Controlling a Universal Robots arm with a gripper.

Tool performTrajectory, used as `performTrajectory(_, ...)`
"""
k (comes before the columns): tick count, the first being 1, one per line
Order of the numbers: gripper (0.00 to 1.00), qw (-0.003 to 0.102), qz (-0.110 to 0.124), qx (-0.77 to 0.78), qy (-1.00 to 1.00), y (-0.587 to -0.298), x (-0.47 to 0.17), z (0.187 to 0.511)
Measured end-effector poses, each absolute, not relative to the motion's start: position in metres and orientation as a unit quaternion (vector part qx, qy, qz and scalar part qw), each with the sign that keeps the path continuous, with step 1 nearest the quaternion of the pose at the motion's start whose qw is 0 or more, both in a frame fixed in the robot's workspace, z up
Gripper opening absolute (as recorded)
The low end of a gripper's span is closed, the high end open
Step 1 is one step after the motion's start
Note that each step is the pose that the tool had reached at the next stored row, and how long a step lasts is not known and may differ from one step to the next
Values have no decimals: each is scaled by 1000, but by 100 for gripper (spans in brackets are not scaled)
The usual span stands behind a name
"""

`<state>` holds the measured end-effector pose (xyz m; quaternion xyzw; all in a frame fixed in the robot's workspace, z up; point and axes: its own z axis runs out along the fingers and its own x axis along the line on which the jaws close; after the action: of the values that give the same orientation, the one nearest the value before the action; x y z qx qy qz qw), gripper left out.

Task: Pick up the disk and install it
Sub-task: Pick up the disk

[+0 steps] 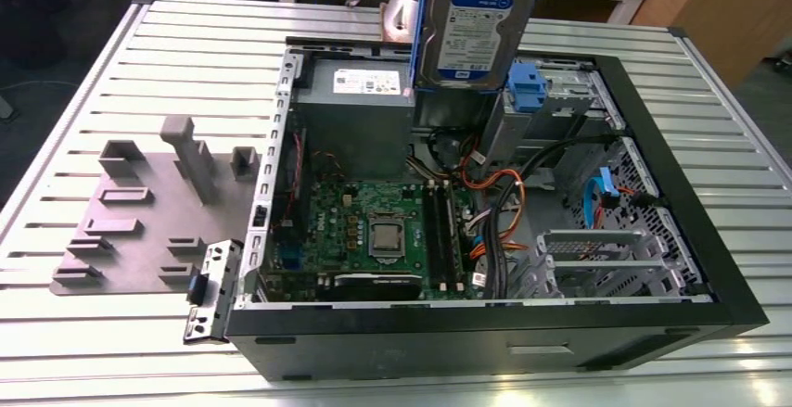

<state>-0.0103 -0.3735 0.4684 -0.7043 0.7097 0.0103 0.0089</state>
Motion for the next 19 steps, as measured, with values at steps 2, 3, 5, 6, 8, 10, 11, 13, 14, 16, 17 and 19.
performTrajectory(2,35,9,10,-704,710,-374,-10,468)
performTrajectory(3,35,9,10,-704,710,-374,-10,468)
performTrajectory(5,35,9,10,-704,710,-376,-10,468)
performTrajectory(6,35,9,10,-704,710,-377,-10,468)
performTrajectory(8,35,9,10,-704,710,-379,-10,468)
performTrajectory(10,35,8,10,-704,710,-381,-10,468)
performTrajectory(11,35,8,9,-704,710,-383,-10,468)
performTrajectory(13,35,7,9,-704,710,-386,-10,468)
performTrajectory(14,35,7,8,-704,710,-388,-10,468)
performTrajectory(16,35,5,7,-704,710,-392,-10,468)
performTrajectory(17,35,5,6,-704,710,-394,-10,468)
performTrajectory(19,35,4,5,-704,710,-397,-10,468)
